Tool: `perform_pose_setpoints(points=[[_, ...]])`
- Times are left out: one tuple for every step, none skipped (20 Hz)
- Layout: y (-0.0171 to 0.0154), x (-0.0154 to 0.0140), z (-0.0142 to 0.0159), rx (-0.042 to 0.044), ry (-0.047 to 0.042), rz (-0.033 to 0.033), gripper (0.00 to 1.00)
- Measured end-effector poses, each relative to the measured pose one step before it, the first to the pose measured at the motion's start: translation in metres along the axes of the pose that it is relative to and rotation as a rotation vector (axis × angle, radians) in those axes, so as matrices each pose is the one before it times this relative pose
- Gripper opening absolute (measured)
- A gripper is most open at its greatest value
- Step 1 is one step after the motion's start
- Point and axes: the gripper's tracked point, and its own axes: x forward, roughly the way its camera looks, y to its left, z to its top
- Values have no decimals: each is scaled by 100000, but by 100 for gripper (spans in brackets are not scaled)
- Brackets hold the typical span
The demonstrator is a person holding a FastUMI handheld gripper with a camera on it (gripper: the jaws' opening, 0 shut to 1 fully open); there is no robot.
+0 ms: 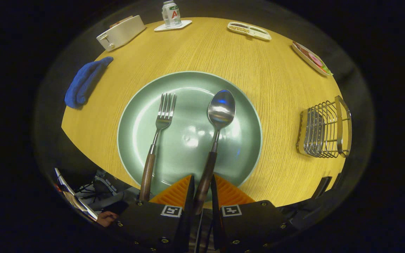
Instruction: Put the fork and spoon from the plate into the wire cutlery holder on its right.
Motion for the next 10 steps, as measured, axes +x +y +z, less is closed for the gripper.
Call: perform_pose_setpoints(points=[[692,-370,1264,426,128,4867,27],[-1515,2765,-1879,-724,3425,-1327,7],[-393,321,111,-858,348,1948,7],[-516,129,193,-2705,1039,709,7],[107,-912,134,-3037,466,780,7],[-175,-878,55,-5287,2532,546,7],[-458,-620,201,-3170,1439,-117,7],[-398,-853,86,-2202,1123,296,7],[-367,-749,26,-2140,1627,482,7],[-362,-717,-237,-1915,1565,451,7]])
